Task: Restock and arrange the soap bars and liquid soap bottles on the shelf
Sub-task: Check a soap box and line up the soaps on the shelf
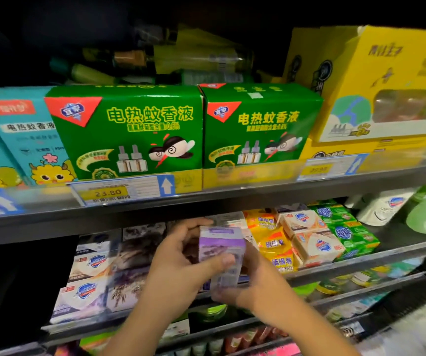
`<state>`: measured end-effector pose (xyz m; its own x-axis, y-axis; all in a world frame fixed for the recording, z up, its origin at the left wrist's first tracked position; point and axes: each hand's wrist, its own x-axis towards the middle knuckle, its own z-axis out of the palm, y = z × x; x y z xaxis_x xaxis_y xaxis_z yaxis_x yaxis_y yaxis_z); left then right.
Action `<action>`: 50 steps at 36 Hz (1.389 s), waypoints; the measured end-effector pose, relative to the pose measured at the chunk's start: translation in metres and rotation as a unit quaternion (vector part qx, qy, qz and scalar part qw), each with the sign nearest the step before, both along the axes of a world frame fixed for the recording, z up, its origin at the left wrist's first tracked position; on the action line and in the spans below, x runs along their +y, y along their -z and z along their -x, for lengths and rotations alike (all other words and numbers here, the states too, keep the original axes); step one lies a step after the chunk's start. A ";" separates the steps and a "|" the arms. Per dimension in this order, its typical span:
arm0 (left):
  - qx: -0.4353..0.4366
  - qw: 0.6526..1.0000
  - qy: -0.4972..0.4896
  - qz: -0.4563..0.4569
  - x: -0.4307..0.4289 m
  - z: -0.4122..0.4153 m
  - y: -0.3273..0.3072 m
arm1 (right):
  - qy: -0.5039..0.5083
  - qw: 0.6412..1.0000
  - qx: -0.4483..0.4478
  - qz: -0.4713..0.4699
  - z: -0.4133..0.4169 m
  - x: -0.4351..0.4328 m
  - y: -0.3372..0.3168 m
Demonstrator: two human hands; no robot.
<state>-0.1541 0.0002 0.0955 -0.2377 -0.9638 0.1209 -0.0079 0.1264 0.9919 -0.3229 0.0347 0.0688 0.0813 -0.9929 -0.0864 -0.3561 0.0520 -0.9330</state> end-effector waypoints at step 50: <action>-0.033 0.996 0.080 -0.019 -0.013 -0.064 0.007 | 0.083 0.943 -0.287 -0.145 -0.011 -0.010 -0.020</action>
